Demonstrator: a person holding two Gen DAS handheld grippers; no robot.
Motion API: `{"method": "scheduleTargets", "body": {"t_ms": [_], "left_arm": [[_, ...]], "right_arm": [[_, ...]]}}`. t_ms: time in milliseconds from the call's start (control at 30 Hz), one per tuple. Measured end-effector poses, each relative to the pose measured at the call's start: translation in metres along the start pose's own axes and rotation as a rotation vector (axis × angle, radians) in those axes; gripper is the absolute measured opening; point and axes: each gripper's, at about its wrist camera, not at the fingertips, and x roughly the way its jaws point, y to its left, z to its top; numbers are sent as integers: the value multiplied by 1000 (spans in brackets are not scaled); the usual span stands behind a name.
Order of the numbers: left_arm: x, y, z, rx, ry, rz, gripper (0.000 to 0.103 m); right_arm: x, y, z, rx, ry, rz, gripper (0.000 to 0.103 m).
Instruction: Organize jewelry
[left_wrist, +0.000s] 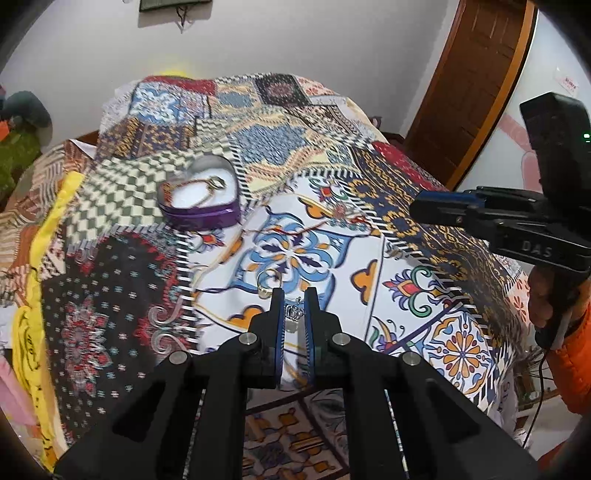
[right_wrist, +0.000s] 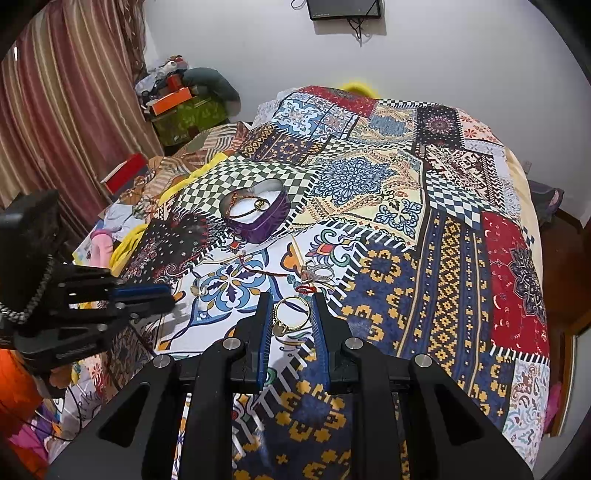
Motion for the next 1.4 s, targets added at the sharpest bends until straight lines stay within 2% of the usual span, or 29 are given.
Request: {"method": "scheduleTargets", "body": {"t_ms": [367, 500, 767, 1033, 1400], "left_arm": [[-18, 31, 29, -43, -107, 66, 8], [-15, 44, 45, -45, -136, 105, 8], [1, 73, 76, -64, -158, 135, 8], [38, 94, 95, -67, -116, 118, 8], [85, 108, 101, -61, -43, 104, 8]], "right_arm": [[10, 8, 20, -10, -15, 15, 19], [14, 11, 35, -30, -33, 12, 19], [36, 17, 69, -61, -41, 21, 19], [76, 29, 103, -101, 3, 31, 19], [139, 30, 125, -106, 140, 46, 19]]}}
